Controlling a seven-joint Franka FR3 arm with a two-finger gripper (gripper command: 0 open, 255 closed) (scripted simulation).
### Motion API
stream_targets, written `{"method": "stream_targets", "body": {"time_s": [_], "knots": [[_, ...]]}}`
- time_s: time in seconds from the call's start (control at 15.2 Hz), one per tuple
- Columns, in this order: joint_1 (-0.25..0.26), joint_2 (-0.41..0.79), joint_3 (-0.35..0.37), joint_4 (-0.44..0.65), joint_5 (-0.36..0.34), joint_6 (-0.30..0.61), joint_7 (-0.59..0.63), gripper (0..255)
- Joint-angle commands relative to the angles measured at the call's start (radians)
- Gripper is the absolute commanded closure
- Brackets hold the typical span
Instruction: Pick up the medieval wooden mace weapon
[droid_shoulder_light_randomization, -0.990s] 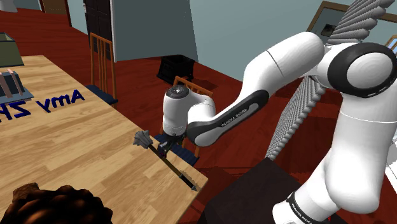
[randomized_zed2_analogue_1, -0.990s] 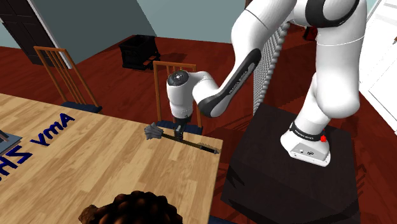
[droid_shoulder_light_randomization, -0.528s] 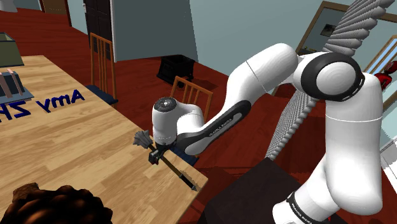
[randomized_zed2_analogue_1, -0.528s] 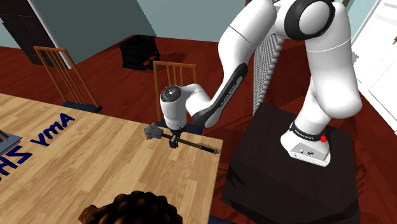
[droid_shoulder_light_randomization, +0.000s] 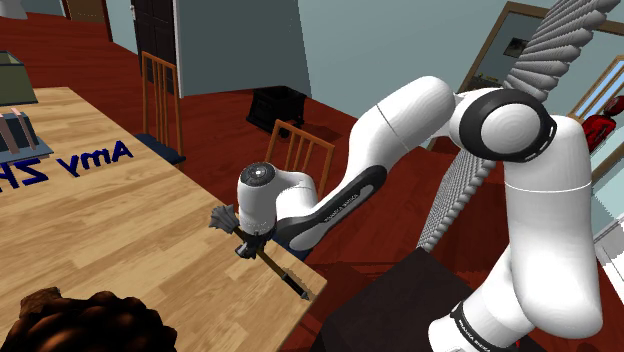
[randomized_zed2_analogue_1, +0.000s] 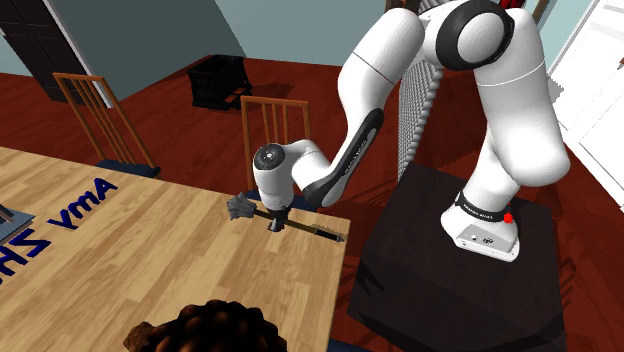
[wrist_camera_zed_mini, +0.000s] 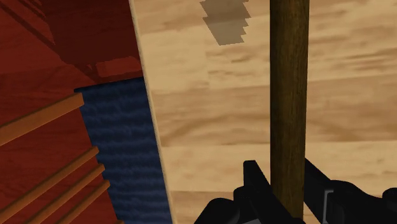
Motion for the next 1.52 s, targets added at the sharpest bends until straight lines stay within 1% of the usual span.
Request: {"method": "stream_targets", "body": {"time_s": [0.0,0.4,1.45], "knots": [[0.000,0.001,0.000,0.000,0.000,0.001,0.000,255],[0.000,-0.001,0.000,-0.001,0.000,0.000,0.000,255],[-0.050,-0.161,0.072,-0.024,0.114,-0.119,-0.099,255]]}}
